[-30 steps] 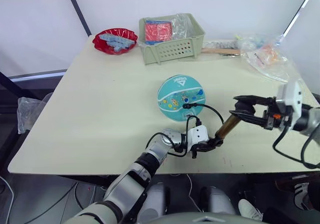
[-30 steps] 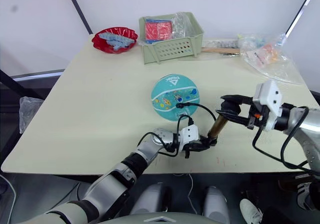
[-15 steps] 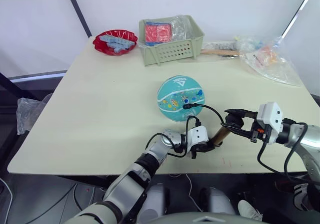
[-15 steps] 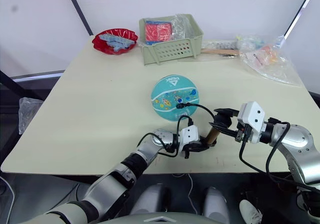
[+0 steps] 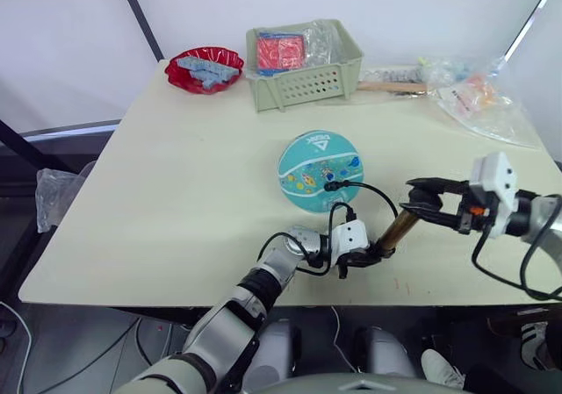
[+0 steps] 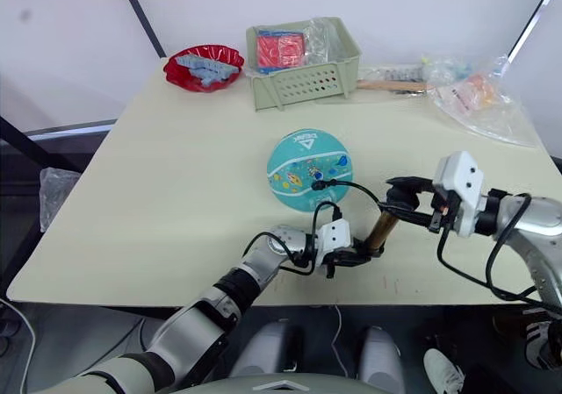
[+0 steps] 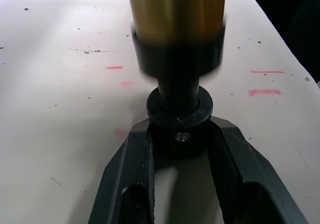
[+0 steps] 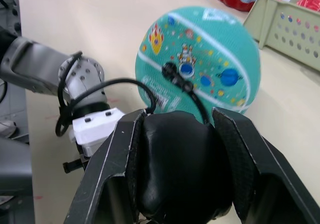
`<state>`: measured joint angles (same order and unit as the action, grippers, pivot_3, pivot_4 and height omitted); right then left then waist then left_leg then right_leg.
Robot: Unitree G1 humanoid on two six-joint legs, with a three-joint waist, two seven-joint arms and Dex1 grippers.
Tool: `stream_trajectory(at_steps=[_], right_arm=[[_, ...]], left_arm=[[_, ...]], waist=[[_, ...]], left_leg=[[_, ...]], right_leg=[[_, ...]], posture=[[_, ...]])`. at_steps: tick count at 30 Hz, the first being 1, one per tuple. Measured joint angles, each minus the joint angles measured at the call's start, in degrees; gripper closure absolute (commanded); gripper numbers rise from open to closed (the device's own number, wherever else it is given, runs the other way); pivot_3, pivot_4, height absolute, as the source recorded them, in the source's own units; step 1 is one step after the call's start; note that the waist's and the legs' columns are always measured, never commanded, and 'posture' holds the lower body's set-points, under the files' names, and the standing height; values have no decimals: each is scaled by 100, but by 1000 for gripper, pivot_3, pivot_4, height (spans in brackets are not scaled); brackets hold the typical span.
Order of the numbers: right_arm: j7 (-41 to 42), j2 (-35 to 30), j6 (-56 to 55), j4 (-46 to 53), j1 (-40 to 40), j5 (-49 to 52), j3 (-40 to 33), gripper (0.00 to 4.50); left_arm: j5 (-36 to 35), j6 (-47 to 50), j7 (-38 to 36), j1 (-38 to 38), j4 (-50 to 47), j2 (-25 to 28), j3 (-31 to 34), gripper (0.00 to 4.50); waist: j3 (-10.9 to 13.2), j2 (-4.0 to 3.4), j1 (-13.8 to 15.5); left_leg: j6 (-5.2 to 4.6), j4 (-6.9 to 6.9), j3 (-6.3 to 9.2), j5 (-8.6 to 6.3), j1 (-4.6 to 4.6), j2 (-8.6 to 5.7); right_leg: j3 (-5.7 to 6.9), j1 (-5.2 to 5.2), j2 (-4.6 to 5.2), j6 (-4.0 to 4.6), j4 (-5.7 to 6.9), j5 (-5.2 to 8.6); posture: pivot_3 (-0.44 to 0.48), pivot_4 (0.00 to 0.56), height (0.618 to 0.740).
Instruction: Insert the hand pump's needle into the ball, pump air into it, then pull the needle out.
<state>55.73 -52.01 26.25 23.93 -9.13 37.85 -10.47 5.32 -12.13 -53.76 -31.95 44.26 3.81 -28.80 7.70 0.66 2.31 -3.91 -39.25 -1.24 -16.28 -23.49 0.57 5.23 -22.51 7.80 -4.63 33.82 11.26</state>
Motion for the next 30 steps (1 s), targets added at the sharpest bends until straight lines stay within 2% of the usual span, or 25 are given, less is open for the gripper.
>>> stream_trajectory(at_steps=[7, 14, 20, 30], right_arm=[[15, -409, 676, 39, -449, 733, -603, 2900], [15, -768, 1051, 24, -836, 1126, -911, 2900], [-47, -852, 1380, -20, -1195, 1467, -1131, 2900], [-130, -843, 1559, 4, -1285, 1577, -1181, 2900]], left_arm=[[-1, 0, -3, -2, -7, -6, 8, 3415], [0, 0, -2, -4, -7, -5, 14, 3415], [0, -1, -4, -4, -7, -5, 15, 3415], [0, -1, -6, -5, -7, 0, 15, 3415]], waist=[[4, 2, -1], [6, 1, -2], [6, 1, -2], [4, -2, -4]], left_leg=[[-1, -9, 6, 1, -21, -4], [-1, -10, 7, 1, -22, -4], [-1, -11, 6, 1, -22, -4], [-1, -11, 6, 1, -21, -4]], right_leg=[[5, -17, 0, 1, 1, -1], [4, -17, 0, 0, 2, -2], [4, -17, 0, 0, 3, -3], [3, -17, 0, 0, 4, -3]], posture=[[0, 150, 738], [0, 150, 738], [0, 150, 738], [0, 150, 738]])
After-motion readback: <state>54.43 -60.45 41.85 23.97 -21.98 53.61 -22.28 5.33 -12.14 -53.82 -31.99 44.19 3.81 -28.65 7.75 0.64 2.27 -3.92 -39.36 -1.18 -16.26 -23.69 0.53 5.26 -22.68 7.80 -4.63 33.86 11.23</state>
